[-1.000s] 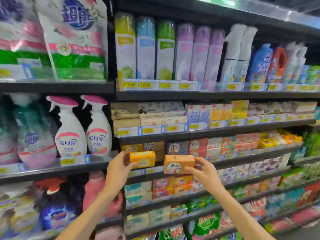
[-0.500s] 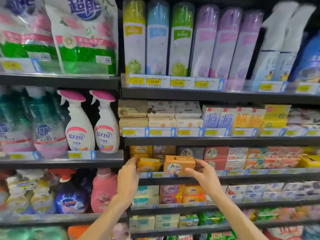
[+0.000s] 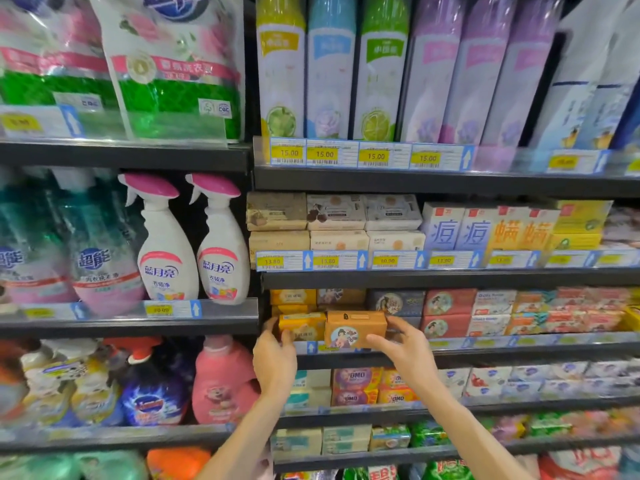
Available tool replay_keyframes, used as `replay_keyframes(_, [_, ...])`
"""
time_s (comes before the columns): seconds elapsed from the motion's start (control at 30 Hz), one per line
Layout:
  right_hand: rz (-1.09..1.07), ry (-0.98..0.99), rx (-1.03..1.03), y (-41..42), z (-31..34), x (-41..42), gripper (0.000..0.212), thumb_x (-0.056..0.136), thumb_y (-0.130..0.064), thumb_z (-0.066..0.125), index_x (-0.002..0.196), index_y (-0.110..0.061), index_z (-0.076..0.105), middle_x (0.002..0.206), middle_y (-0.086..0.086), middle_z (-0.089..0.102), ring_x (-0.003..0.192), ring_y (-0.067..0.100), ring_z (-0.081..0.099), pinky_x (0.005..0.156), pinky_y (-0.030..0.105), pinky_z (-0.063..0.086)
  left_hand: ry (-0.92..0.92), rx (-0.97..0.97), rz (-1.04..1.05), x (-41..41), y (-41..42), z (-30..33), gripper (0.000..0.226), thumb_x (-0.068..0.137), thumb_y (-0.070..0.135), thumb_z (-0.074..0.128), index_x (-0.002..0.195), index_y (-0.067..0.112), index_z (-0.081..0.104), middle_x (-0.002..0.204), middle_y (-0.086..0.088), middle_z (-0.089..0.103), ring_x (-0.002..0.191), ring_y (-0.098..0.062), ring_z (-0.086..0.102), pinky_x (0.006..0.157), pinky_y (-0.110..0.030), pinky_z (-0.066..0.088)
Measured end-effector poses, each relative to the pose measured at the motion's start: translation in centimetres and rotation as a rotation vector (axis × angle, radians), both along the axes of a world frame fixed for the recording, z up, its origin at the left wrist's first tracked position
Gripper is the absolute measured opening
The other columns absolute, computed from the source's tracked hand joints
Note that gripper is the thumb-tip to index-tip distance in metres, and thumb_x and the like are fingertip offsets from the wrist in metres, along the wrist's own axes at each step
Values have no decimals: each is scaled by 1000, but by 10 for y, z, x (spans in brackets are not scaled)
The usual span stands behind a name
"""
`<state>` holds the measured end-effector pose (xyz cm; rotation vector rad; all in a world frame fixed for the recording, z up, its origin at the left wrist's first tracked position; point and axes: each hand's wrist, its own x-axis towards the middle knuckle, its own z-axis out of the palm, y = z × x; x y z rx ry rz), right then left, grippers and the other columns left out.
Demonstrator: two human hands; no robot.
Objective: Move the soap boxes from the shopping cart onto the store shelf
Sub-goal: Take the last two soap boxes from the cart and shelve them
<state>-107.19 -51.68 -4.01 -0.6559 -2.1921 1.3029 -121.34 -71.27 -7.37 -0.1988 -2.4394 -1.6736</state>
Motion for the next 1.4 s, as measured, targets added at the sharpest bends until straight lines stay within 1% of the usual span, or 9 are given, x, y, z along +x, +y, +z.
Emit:
replay_keyframes(0.1, [-18, 6, 5, -1, -2, -4, 75, 74, -48, 82, 138, -19, 56, 118, -8, 70, 107, 5, 64, 95, 36, 55, -15, 55, -50, -5, -3, -7, 35, 100, 26, 58, 135, 22, 57, 121, -6, 69, 113, -30, 64, 95, -44, 53])
replay_keyframes(0.2, [-25, 9, 1, 0, -3, -6, 67, 76, -45, 82, 134, -21, 59, 112, -12, 71, 103, 2, 65, 90, 29, 55, 57, -17, -105, 4, -8, -10, 46, 103, 33, 53, 145, 17, 47, 135, -6, 59, 128, -26, 53, 105, -39, 45])
replay_keyframes(0.33, [-33, 21, 18, 0, -4, -5, 69, 77, -45, 81, 137, -19, 57, 118, -11, 69, 107, 5, 64, 91, 28, 53, 467, -380, -143, 35, -18, -21, 55, 100, 25, 57, 151, 15, 39, 153, 0, 40, 144, -17, 35, 119, -38, 35])
replay_keyframes(0.47, [-34, 21, 29, 1, -4, -5, 66, 80, -40, 80, 138, -17, 57, 117, -11, 68, 106, 3, 62, 85, 22, 49, 767, -636, -276, 29, -10, -28, 50, 90, 17, 66, 139, 15, 57, 147, -1, 53, 139, -23, 45, 117, -46, 33])
replay_keyframes(0.6, [-49, 17, 28, 4, -4, -4, 65, 81, -41, 79, 136, -16, 57, 118, -7, 70, 108, 6, 63, 81, 19, 48, 790, -711, -335, 20, -7, -23, 49, 89, 26, 68, 137, 15, 60, 144, 1, 57, 135, -19, 50, 112, -39, 44])
replay_keyframes(0.83, [-55, -1, 33, 6, -5, -5, 62, 81, -40, 79, 135, -16, 59, 113, -9, 71, 100, -3, 62, 72, 10, 46, 747, -793, -331, 14, -17, -23, 53, 92, 38, 63, 140, 17, 57, 148, 1, 54, 141, -17, 45, 115, -42, 41])
replay_keyframes(1.0, [-56, -5, 45, 7, -5, -5, 63, 81, -42, 78, 135, -17, 59, 114, -9, 71, 103, 1, 63, 73, 12, 46, 779, -766, -334, 15, -16, -17, 47, 87, 31, 70, 132, 19, 63, 142, 2, 60, 132, -20, 54, 105, -41, 50])
replay_keyframes(1.17, [-61, -5, 46, 7, -4, -5, 62, 81, -42, 78, 135, -17, 59, 113, -9, 71, 103, 1, 63, 73, 12, 47, 762, -768, -353, 10, -7, -19, 41, 90, 31, 63, 129, 20, 64, 136, 3, 64, 130, -18, 55, 108, -39, 47])
replay_keyframes(1.4, [-35, 6, 28, 4, -6, -10, 66, 77, -49, 79, 133, -21, 60, 112, -13, 72, 104, 4, 66, 93, 33, 55, 731, -744, -346, 7, -11, -20, 43, 91, 35, 60, 131, 21, 64, 136, 5, 64, 131, -13, 54, 112, -40, 43])
